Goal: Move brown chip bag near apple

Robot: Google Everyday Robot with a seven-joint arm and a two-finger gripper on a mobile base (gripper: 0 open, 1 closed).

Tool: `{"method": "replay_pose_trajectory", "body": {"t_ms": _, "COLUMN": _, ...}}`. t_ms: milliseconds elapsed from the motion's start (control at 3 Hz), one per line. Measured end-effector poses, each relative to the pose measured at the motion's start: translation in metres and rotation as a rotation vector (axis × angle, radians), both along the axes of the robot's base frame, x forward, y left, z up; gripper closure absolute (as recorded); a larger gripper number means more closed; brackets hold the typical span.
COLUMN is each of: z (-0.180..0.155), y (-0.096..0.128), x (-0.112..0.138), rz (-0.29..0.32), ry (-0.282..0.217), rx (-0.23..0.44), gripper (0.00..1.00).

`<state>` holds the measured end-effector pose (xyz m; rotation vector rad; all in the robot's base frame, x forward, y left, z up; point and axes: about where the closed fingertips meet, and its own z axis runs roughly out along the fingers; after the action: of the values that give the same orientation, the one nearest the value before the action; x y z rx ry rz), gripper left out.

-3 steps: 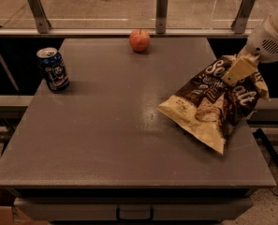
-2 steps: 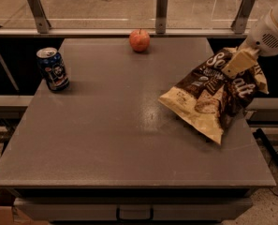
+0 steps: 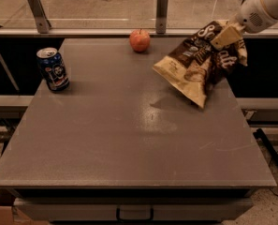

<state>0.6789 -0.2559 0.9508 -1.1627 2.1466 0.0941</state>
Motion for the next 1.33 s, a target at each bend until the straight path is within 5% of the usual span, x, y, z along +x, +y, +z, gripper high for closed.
{"method": "replay_pose_trajectory", "body": {"t_ms": 667, "z": -0.002, "y": 0.043, "x": 0.082, "rz": 0.05, "ry": -0.067, "rx": 0.059, "gripper": 1.0}}
{"method": "replay_pose_trajectory", "body": {"t_ms": 1333, "z": -0.015, "y": 0.07, "x": 0.118, "rz": 0.017, "ry": -0.057, "rx": 0.043, "gripper": 0.59}}
